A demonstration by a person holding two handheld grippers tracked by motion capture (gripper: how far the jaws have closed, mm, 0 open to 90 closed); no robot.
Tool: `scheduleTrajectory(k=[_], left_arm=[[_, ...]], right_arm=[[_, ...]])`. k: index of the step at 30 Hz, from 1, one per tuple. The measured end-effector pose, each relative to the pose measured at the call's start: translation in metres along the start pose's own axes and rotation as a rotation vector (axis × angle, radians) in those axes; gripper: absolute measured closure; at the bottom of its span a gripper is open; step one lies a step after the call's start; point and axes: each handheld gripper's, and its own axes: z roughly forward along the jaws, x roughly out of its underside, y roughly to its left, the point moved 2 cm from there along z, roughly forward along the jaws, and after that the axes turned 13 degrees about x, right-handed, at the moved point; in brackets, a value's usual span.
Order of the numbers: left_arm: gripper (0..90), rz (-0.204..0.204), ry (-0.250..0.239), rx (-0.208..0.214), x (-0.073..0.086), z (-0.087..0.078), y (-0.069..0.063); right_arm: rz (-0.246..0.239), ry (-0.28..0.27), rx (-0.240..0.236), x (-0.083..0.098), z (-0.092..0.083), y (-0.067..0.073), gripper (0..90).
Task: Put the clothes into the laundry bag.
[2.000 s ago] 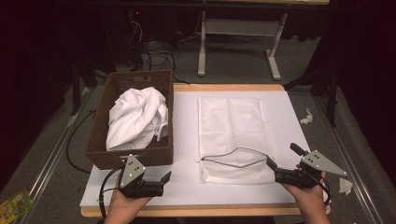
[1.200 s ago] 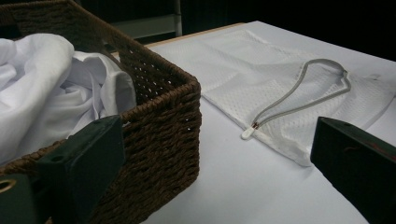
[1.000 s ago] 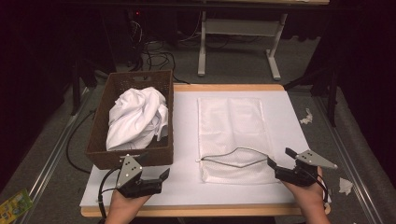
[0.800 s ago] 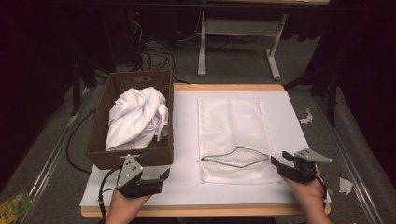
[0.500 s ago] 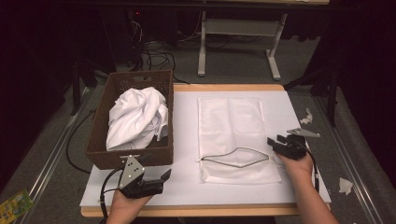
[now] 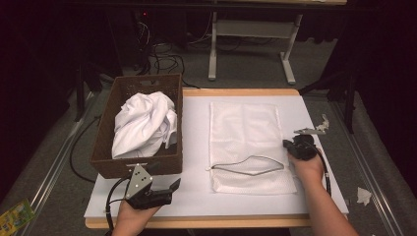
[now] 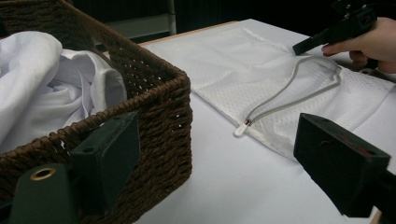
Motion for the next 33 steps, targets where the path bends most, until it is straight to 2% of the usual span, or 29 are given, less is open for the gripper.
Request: scheduleTrajectory(k=[1, 2, 3, 5, 7, 8, 9, 10, 11, 12, 13, 14, 15, 16, 17, 19, 22, 24, 25, 26, 27, 28, 29, 30, 31, 33], left_arm=[[15.8, -0.001, -0.002, -0.001, 0.000, 0.000, 0.000], [16.1, -0.001, -0.002, -0.001, 0.000, 0.000, 0.000], [16.4, -0.003, -0.001, 0.000, 0.000, 0.000, 0.000], [17.1, -0.009, 0.004, 0.006, 0.000, 0.000, 0.001], [17.7, -0.020, 0.005, 0.013, 0.000, 0.001, 0.002], [18.7, -0.023, 0.006, 0.014, -0.001, 0.001, 0.002], [20.1, -0.027, 0.001, 0.012, -0.001, 0.001, 0.003], [20.9, -0.027, 0.001, 0.012, -0.001, 0.001, 0.003], [20.9, -0.030, -0.001, 0.011, -0.001, 0.000, 0.003], [21.4, -0.030, -0.002, 0.010, -0.001, 0.000, 0.004], [22.3, -0.029, -0.003, 0.008, -0.001, -0.001, 0.005], [23.3, -0.028, -0.003, 0.000, -0.001, -0.001, 0.006], [23.4, -0.028, -0.003, 0.000, -0.001, -0.001, 0.006], [23.2, -0.018, -0.005, 0.000, -0.002, -0.002, 0.005], [22.9, -0.018, -0.005, 0.000, -0.002, -0.002, 0.005], [22.3, -0.008, -0.006, -0.010, -0.003, -0.004, 0.005], [20.3, 0.007, -0.020, -0.020, -0.010, -0.008, 0.002], [20.5, 0.026, -0.025, -0.048, -0.017, -0.011, 0.004], [21.8, 0.026, -0.023, -0.068, -0.020, -0.012, 0.008], [33.6, 0.005, -0.026, -0.121, -0.025, -0.016, 0.019], [42.1, 0.005, -0.026, -0.121, -0.025, -0.016, 0.019], [50.9, -0.030, -0.018, -0.166, -0.032, -0.021, 0.033], [62.0, -0.041, -0.015, -0.196, -0.035, -0.023, 0.040], [67.9, -0.041, -0.015, -0.196, -0.035, -0.023, 0.040], [67.9, -0.060, -0.017, -0.216, -0.038, -0.025, 0.046], [80.0, -0.080, 0.019, -0.239, -0.043, -0.025, 0.057]], right_arm=[[0.005, 0.003, 0.015, 0.000, -0.001, -0.006, 90.0], [0.005, 0.003, 0.015, 0.000, -0.001, -0.006, 90.0], [0.013, 0.005, 0.040, 0.001, -0.002, -0.018, 90.0], [0.021, 0.013, 0.037, 0.002, -0.002, -0.022, 88.1], [0.026, 0.005, 0.036, 0.002, -0.002, -0.026, 72.2], [0.056, -0.038, 0.033, 0.001, -0.012, -0.027, 69.4], [0.067, -0.070, 0.017, 0.001, -0.020, -0.025, 67.0], [0.057, -0.095, 0.005, 0.001, -0.029, -0.023, 63.5], [0.057, -0.095, 0.005, 0.001, -0.029, -0.023, 63.5], [0.051, -0.108, -0.007, 0.002, -0.040, -0.018, 60.6], [0.037, -0.126, -0.026, 0.004, -0.051, -0.012, 57.3], [0.012, -0.165, -0.036, 0.010, -0.074, -0.002, 49.7], [0.012, -0.165, -0.036, 0.010, -0.074, -0.002, 49.7], [0.018, -0.198, -0.068, 0.018, -0.096, 0.008, 46.9], [0.018, -0.198, -0.068, 0.018, -0.096, 0.008, 46.9], [-0.002, -0.228, -0.088, 0.027, -0.112, 0.015, 46.4], [-0.011, -0.264, -0.102, 0.042, -0.126, 0.019, 46.1], [0.008, -0.278, -0.130, 0.053, -0.128, 0.020, 46.2], [-0.001, -0.264, -0.145, 0.056, -0.127, 0.021, 46.1], [-0.016, -0.249, -0.151, 0.059, -0.126, 0.023, 46.3], [-0.016, -0.249, -0.151, 0.059, -0.126, 0.023, 46.3], [-0.005, -0.253, -0.156, 0.058, -0.124, 0.021, 46.4], [-0.004, -0.252, -0.163, 0.058, -0.122, 0.020, 46.3], [-0.004, -0.252, -0.163, 0.058, -0.122, 0.020, 46.3], [-0.002, -0.251, -0.167, 0.058, -0.121, 0.020, 46.4], [-0.017, -0.240, -0.170, 0.059, -0.119, 0.022, 46.6]])
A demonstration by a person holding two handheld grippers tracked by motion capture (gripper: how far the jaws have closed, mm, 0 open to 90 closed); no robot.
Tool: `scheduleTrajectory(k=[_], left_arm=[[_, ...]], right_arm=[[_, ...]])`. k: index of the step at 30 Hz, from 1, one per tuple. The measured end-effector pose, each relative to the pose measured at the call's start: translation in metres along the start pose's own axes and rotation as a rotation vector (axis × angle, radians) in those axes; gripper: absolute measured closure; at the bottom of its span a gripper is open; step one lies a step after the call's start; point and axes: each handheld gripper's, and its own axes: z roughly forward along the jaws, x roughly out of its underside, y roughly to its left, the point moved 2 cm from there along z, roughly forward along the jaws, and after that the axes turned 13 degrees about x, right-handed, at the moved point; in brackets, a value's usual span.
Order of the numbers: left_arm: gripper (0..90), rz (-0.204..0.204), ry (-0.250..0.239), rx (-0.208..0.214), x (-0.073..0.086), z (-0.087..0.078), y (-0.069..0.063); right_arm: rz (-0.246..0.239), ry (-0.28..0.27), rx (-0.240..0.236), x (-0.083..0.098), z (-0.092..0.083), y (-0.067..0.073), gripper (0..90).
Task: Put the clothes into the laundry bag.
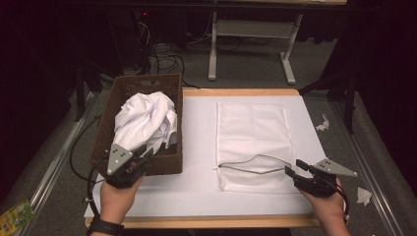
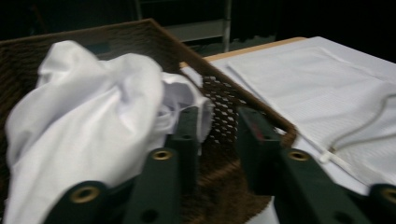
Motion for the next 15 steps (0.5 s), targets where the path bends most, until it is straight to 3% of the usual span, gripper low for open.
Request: scheduleTrajectory(k=[3, 4, 5, 7, 9, 12, 13, 14, 15], left_arm=[[90.0, 0.000, 0.051, -0.038, -0.010, 0.007, 0.014], [90.0, 0.004, 0.082, -0.056, -0.019, 0.011, 0.022], [90.0, 0.004, 0.082, -0.056, -0.019, 0.011, 0.022], [90.0, 0.017, 0.139, -0.077, -0.031, 0.020, 0.028], [90.0, 0.014, 0.151, -0.076, -0.034, 0.023, 0.030], [76.2, -0.019, 0.190, -0.057, -0.041, 0.033, 0.036], [68.2, -0.016, 0.240, -0.050, -0.043, 0.042, 0.039], [57.2, -0.016, 0.240, -0.050, -0.043, 0.042, 0.039], [57.2, -0.033, 0.264, -0.033, -0.042, 0.047, 0.041]], right_arm=[[-0.001, 0.000, -0.010, 0.000, 0.001, 0.001, 46.8], [-0.002, -0.007, -0.013, -0.001, 0.000, 0.001, 46.8], [-0.002, -0.007, -0.013, -0.001, 0.000, 0.001, 46.8], [-0.002, -0.009, -0.020, -0.002, -0.001, 0.002, 46.8], [0.002, -0.007, -0.022, -0.002, -0.001, 0.003, 46.9], [0.004, -0.002, -0.027, -0.002, -0.001, 0.004, 46.9], [0.002, -0.006, -0.030, -0.002, 0.000, 0.003, 47.0], [0.002, -0.006, -0.030, -0.002, 0.000, 0.003, 47.0], [0.004, -0.006, -0.033, -0.002, 0.000, 0.003, 47.0]])
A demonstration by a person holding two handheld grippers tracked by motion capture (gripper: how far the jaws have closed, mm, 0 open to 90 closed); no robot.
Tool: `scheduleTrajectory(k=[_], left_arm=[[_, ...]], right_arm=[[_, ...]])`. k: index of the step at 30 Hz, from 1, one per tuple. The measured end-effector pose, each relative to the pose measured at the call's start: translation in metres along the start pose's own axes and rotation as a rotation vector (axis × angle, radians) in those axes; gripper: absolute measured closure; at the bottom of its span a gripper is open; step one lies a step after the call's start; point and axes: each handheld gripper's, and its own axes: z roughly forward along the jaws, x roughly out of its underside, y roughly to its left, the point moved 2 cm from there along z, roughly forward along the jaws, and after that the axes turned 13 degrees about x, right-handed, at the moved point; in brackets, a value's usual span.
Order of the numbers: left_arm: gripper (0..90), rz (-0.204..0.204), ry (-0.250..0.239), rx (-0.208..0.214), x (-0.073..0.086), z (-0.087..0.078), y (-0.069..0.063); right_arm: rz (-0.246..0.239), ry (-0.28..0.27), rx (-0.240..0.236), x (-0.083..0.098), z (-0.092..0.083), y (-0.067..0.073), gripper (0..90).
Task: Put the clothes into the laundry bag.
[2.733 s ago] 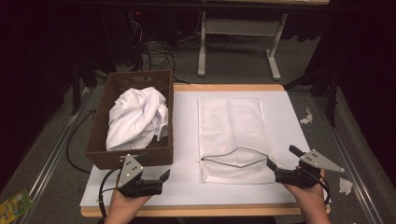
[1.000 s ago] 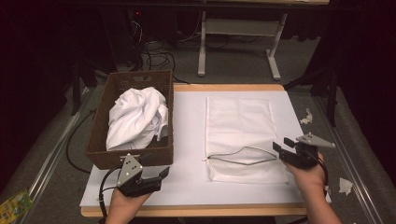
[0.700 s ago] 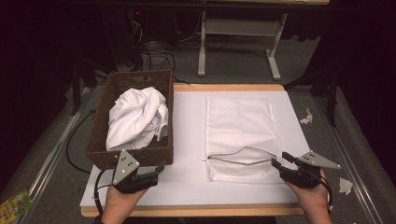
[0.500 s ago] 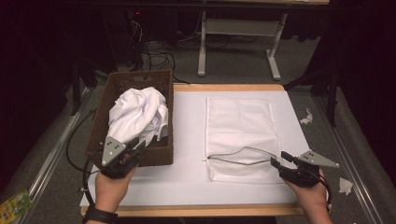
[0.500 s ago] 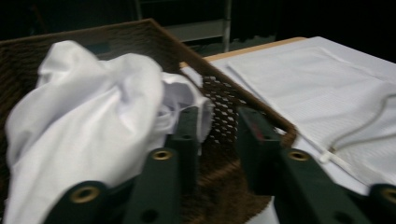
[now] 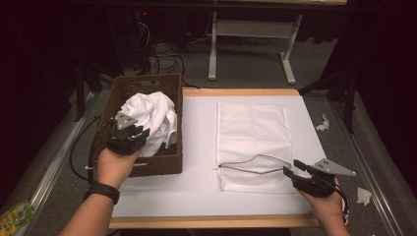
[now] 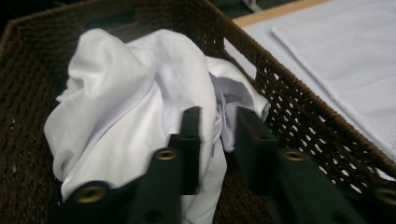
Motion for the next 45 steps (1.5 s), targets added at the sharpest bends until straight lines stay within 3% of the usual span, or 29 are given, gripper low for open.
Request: scheduleTrajectory(k=[1, 2, 3, 4, 5, 8, 11, 13, 15, 18, 26, 28, 35, 36, 37, 38, 45], left_arm=[[47.2, -0.019, 0.024, 0.015, -0.001, 0.005, 0.003], [32.7, -0.036, 0.049, -0.004, -0.001, 0.012, 0.005], [5.4, -0.053, 0.134, -0.023, -0.003, 0.023, 0.013], [0.8, -0.053, 0.134, -0.023, -0.003, 0.023, 0.013], [0.8, -0.073, 0.176, -0.028, -0.005, 0.030, 0.022], [0.7, -0.071, 0.168, -0.070, -0.009, 0.035, 0.032], [0.3, -0.094, 0.173, -0.089, -0.014, 0.043, 0.045], [0.3, -0.127, 0.202, -0.079, -0.018, 0.052, 0.057], [0.3, -0.146, 0.195, -0.080, -0.018, 0.055, 0.061], [0.2, -0.229, 0.246, -0.079, -0.013, 0.069, 0.078], [0.2, -0.325, 0.352, -0.065, -0.003, 0.088, 0.097], [0.1, -0.364, 0.400, -0.046, 0.001, 0.094, 0.101], [0.1, -0.439, 0.464, -0.016, 0.010, 0.105, 0.106], [0.0, -0.458, 0.511, 0.002, 0.014, 0.109, 0.106], [0.0, -0.458, 0.511, 0.002, 0.014, 0.109, 0.106], [0.0, -0.475, 0.563, 0.029, 0.018, 0.114, 0.105], [0.1, -0.460, 0.626, 0.026, 0.020, 0.122, 0.101]], right_arm=[[0.002, 0.000, -0.001, 0.000, 0.000, 0.000, 47.0], [0.001, 0.000, -0.006, 0.000, 0.000, 0.000, 47.0], [-0.006, 0.000, -0.012, 0.000, 0.001, 0.000, 47.0], [-0.008, 0.000, -0.014, 0.000, 0.001, 0.000, 47.0], [-0.008, 0.000, -0.017, 0.000, 0.002, 0.000, 47.0], [-0.015, 0.000, -0.023, 0.000, 0.003, 0.001, 46.7], [-0.015, 0.003, -0.026, 0.000, 0.003, 0.002, 46.7], [-0.015, 0.005, -0.030, 0.000, 0.003, 0.002, 46.6], [-0.013, 0.005, -0.029, -0.001, 0.003, 0.002, 46.6], [-0.009, 0.008, -0.033, -0.001, 0.003, 0.002, 46.2], [-0.007, 0.009, -0.036, -0.001, 0.004, 0.003, 46.2], [-0.006, 0.009, -0.038, -0.001, 0.003, 0.004, 46.2], [-0.014, 0.013, -0.044, 0.000, 0.004, 0.005, 46.2], [-0.010, 0.018, -0.045, 0.000, 0.005, 0.005, 46.2], [-0.010, 0.018, -0.045, 0.000, 0.005, 0.005, 46.2], [-0.017, 0.018, -0.047, 0.001, 0.006, 0.005, 46.2], [-0.008, 0.026, -0.051, 0.001, 0.008, 0.006, 46.2]])
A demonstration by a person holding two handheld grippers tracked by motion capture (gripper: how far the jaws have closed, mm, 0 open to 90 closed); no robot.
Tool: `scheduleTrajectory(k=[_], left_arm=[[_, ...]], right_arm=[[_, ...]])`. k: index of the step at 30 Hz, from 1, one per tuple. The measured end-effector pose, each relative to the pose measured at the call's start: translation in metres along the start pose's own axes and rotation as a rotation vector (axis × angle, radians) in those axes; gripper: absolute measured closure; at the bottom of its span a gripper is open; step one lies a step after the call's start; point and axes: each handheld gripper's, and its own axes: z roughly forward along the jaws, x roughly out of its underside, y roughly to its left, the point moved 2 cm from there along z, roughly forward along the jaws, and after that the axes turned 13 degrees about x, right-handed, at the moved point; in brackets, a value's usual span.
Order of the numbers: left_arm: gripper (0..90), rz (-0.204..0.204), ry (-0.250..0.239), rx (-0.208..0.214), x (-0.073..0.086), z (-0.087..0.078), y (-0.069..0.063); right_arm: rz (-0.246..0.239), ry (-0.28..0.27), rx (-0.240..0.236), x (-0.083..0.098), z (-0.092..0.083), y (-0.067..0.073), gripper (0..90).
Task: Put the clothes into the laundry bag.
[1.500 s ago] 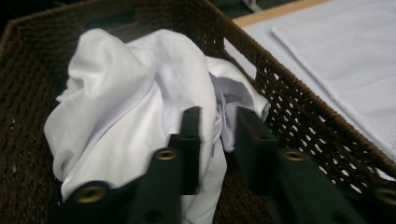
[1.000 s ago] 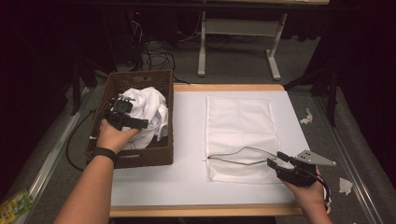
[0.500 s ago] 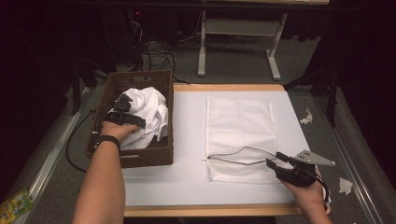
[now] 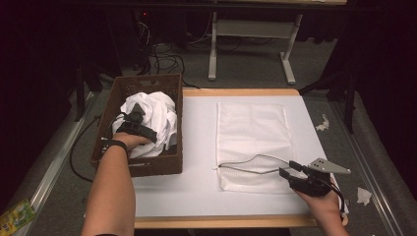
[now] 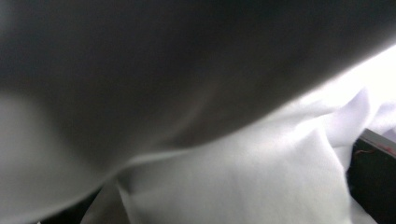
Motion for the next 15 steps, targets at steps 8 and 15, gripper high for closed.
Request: scheduleTrajectory(k=[8, 15], left_arm=[[6.4, 0.042, 0.027, -0.151, 0.000, 0.008, -0.008], [19.1, 0.059, 0.032, -0.139, 0.001, 0.005, -0.012]], right_arm=[[-0.001, 0.007, -0.004, 0.001, 0.000, 0.001, 46.2], [0.005, 0.008, -0.007, 0.001, 0.000, 0.001, 46.2]])
